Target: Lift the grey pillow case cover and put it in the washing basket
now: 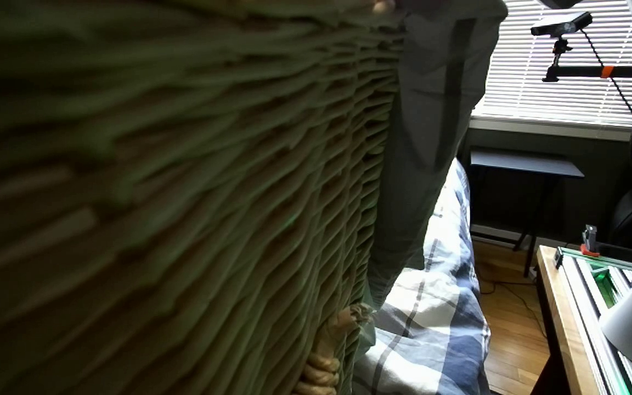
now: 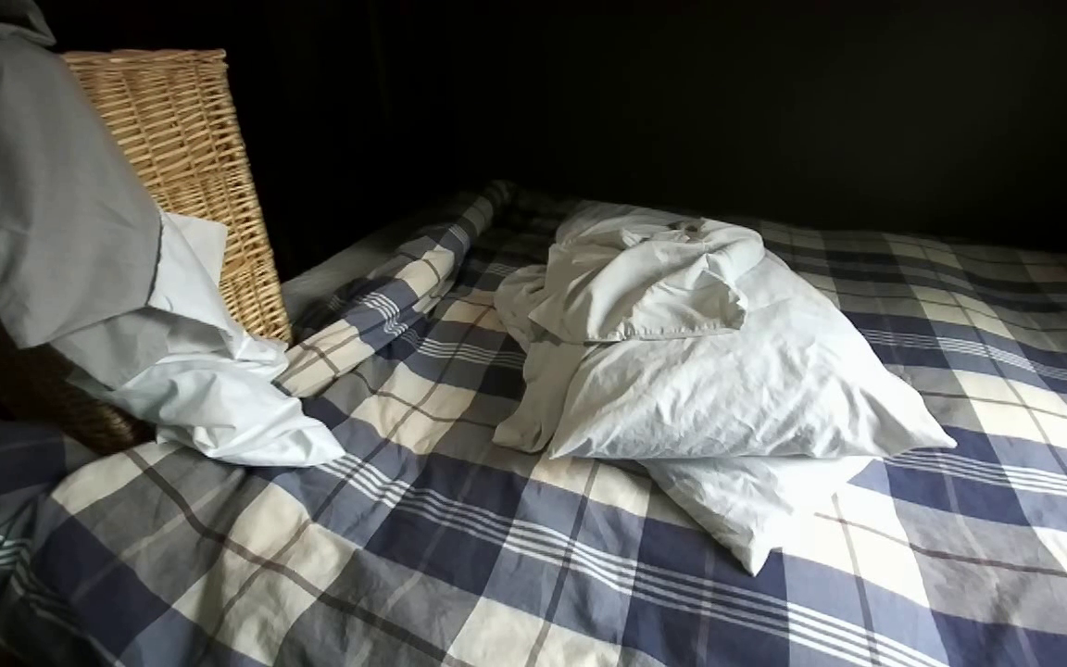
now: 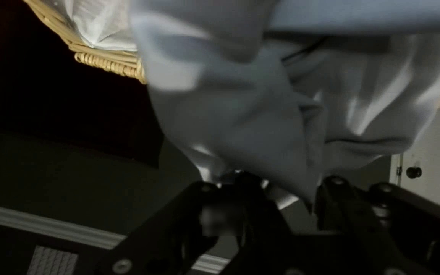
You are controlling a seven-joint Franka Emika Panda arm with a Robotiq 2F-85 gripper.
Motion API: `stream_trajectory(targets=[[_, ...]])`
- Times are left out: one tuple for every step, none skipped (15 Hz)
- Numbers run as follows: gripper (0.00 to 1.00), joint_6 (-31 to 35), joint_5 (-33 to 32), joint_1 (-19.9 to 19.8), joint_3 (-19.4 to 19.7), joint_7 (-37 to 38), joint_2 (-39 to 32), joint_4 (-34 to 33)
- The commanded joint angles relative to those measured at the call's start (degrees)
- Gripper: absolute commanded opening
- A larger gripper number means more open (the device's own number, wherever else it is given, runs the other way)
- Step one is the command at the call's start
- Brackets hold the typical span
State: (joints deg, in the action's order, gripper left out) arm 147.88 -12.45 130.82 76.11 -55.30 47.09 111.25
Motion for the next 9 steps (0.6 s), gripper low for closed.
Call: stream_trajectory(targets=[[0.63,-7.7,2.0,1.2,1.8,-0.2,-4.7,-4.4],[0.72,-11.6,2.6,0.8,1.9,0.8,-6.2,-5.6],[0.78,-14.6,3.0,0.8,2.0,1.4,-7.3,-6.6],[0.87,-18.5,3.6,1.3,2.5,1.6,-7.9,-8.0],[0.94,-22.5,3.8,1.5,3.0,1.7,-9.2,-9.6],[0.99,-25.7,3.5,1.7,3.5,1.3,-10.5,-10.9],[1.00,-28.2,3.3,2.3,4.1,0.8,-11.4,-12.2],[1.00,-30.2,2.9,2.6,4.5,0.2,-12.2,-13.3],[1.00,-31.7,2.8,2.9,5.0,0.1,-12.9,-14.2]])
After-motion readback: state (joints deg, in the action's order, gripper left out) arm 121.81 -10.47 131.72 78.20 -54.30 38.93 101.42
